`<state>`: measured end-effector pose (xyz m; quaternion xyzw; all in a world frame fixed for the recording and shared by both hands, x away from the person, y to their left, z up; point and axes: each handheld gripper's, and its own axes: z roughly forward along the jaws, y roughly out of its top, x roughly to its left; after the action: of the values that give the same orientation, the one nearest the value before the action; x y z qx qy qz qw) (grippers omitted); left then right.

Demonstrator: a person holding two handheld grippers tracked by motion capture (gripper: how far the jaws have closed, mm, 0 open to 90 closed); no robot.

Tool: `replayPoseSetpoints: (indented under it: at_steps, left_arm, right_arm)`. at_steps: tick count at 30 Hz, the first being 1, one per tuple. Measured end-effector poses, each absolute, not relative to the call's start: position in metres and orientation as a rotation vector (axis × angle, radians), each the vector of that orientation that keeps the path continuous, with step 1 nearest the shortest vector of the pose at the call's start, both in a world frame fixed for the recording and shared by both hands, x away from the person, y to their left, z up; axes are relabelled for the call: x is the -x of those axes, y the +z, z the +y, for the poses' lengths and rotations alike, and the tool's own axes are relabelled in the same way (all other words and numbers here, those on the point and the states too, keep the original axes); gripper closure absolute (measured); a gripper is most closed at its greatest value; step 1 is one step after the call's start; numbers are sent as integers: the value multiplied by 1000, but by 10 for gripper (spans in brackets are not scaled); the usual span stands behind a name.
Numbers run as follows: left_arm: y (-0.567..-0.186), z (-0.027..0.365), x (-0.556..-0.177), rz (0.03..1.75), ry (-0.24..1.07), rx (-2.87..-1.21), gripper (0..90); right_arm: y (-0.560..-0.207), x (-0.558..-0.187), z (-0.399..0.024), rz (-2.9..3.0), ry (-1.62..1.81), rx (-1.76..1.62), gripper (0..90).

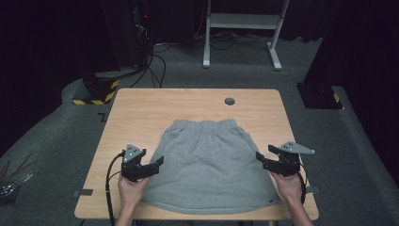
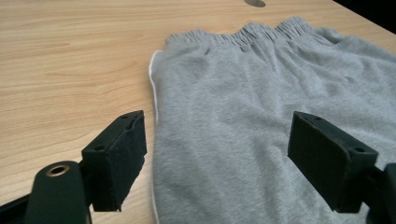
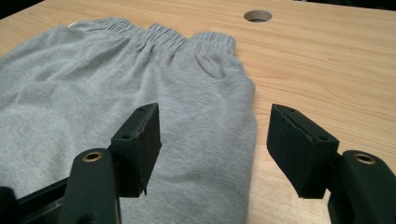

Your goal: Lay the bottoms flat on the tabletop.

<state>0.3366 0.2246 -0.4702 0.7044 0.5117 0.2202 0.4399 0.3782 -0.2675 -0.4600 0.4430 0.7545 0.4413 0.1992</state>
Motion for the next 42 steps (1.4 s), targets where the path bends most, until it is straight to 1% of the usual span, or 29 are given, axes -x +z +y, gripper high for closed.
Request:
replayPoseSetpoints:
  at_steps: [8,23,27,34,42]
  left_arm:
    - [-469,235,-335,1292,559,-1727,199]
    - [-476,263,-328,1365,568,-1682,200]
    - [-477,267,-327,1371,590,-1692,201]
    - [-487,276,-327,1425,576,-1688,205]
    - [-498,281,-328,1468,594,-1697,213]
  right_arm:
    - [-459,-376,-275,2077,1237,-1249,363]
    - [-469,-376,-297,2020,1231,-1350,383]
    - [-470,-375,-299,2023,1208,-1352,393]
    - [-481,-376,-305,2009,1191,-1407,407]
    - [-492,-377,-313,1994,1146,-1457,429]
